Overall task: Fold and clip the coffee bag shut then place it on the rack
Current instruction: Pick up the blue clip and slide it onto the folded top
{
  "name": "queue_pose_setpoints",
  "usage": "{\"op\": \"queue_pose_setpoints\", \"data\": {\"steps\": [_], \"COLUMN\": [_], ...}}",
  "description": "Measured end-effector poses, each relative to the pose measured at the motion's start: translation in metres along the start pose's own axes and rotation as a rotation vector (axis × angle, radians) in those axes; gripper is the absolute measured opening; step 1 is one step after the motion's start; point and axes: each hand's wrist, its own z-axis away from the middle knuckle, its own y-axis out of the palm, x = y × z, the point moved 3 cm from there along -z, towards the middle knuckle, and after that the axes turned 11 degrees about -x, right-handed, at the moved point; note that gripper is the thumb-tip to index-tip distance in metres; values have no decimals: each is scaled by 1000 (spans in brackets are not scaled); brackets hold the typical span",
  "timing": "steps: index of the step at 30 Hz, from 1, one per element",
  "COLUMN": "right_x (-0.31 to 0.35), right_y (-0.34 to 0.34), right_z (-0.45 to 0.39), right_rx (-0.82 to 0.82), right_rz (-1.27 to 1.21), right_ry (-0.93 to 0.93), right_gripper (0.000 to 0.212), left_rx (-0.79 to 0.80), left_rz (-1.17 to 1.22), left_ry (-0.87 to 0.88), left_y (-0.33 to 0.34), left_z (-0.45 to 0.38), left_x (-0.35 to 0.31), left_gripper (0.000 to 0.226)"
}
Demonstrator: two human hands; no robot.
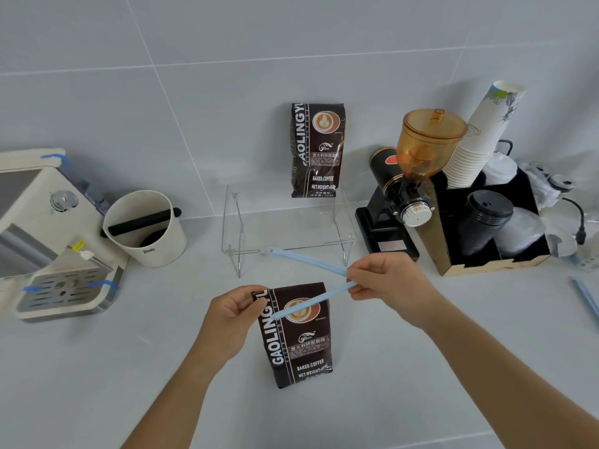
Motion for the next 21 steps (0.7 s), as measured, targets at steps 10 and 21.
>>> {"op": "queue_pose_setpoints", "data": {"steps": [10, 21], "right_x": [1, -3], "right_y": [19, 29], "right_z": [-1, -3], "right_rx": [33, 97], "right_rz": [96, 114], "right_ry": [34, 4], "right_gripper": [10, 16], "left_rx": [41, 14], "left_rz": [20, -120], "left_ry": [16, 192], "left_y": [10, 7], "left_z": [2, 6], "left_x": [2, 6], "left_gripper": [27, 52]}}
